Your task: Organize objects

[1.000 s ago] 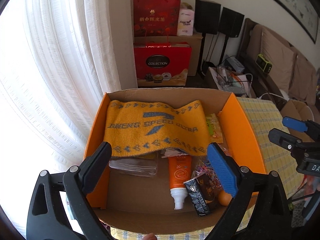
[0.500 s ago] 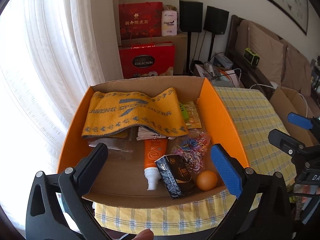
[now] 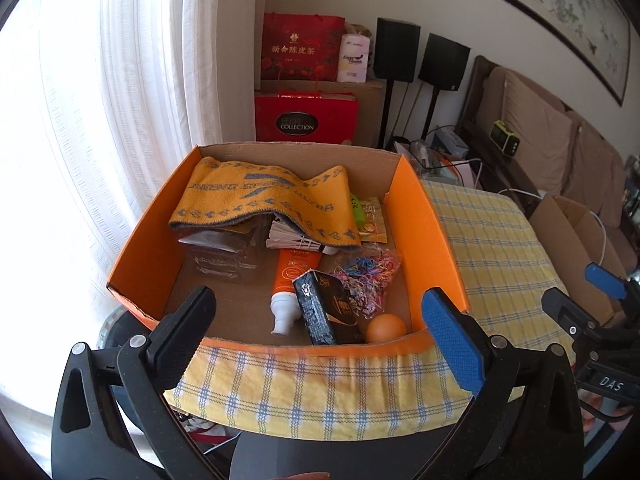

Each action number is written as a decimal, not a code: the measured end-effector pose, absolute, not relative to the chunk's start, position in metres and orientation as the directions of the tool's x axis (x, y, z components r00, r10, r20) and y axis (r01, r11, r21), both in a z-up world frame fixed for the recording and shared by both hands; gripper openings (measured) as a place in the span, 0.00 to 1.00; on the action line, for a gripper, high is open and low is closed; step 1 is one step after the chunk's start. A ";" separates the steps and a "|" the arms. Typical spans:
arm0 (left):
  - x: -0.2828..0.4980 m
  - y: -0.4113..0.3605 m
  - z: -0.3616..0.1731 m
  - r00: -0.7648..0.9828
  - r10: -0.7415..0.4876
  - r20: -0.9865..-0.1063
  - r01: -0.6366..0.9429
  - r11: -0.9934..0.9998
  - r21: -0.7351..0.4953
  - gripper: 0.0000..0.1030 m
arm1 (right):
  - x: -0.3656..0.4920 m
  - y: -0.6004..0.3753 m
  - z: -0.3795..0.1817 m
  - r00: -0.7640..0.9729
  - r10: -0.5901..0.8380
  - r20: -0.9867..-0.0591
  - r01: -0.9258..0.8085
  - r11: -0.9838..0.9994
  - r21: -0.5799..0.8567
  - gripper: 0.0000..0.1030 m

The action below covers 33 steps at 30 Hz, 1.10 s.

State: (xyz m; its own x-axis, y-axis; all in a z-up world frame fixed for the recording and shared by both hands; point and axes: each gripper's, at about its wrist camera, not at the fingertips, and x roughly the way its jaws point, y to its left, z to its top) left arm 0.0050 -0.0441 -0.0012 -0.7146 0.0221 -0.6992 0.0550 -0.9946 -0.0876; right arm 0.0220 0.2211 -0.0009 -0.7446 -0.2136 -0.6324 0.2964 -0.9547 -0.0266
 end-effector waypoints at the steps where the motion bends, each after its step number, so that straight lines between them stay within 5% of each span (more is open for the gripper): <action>1: 0.008 -0.042 -0.002 -0.714 0.022 -0.700 0.052 -0.995 -0.084 1.00 | 0.025 0.223 -0.001 -0.751 -0.204 -0.628 0.289 -0.957 -0.034 1.00; 33: 0.030 -0.025 -0.014 -0.706 -0.026 -0.708 0.066 -0.997 -0.029 1.00 | 0.052 0.241 -0.007 -0.757 -0.188 -0.626 0.254 -0.967 -0.017 1.00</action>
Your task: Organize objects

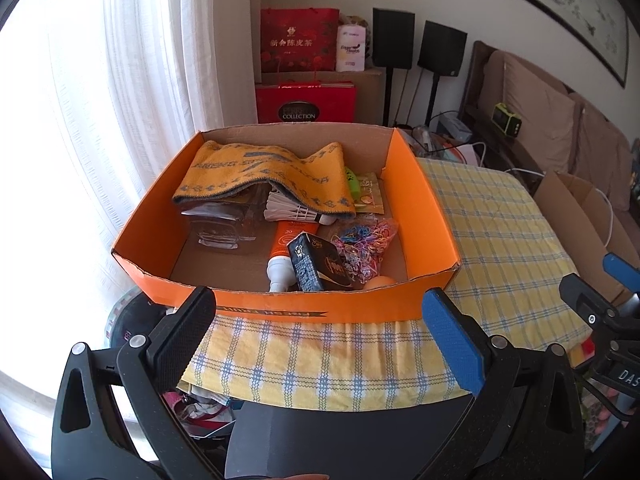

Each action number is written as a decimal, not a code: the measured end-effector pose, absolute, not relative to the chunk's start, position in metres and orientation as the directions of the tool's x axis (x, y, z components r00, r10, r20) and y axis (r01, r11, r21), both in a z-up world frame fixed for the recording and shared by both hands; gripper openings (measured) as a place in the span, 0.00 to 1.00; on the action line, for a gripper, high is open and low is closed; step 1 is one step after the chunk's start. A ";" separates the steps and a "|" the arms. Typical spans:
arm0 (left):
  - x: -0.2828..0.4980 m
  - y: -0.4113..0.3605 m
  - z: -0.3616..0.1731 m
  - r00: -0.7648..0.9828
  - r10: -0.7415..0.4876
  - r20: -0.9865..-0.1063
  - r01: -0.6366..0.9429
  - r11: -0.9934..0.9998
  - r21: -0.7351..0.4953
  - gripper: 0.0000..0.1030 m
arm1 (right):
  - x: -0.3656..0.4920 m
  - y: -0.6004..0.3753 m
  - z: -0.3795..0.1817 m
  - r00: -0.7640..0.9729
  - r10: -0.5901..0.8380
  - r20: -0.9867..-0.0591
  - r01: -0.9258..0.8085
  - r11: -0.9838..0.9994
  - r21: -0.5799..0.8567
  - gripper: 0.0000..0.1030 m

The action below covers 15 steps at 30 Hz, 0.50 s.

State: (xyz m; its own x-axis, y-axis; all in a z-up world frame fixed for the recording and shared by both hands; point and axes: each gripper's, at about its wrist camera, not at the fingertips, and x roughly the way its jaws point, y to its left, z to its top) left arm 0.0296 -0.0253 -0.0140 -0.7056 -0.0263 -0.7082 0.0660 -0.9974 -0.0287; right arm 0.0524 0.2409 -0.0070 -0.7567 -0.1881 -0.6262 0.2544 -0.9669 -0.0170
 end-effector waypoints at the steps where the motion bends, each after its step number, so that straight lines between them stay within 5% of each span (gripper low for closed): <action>1: 0.030 -0.025 -0.014 -0.706 -0.029 -0.707 0.067 -0.997 -0.026 1.00 | 0.053 0.240 -0.007 -0.757 -0.188 -0.626 0.255 -0.967 -0.018 1.00; 15: 0.031 -0.017 -0.014 -0.710 -0.037 -0.703 0.053 -0.999 -0.001 1.00 | 0.052 0.239 -0.008 -0.753 -0.192 -0.629 0.256 -0.967 -0.011 1.00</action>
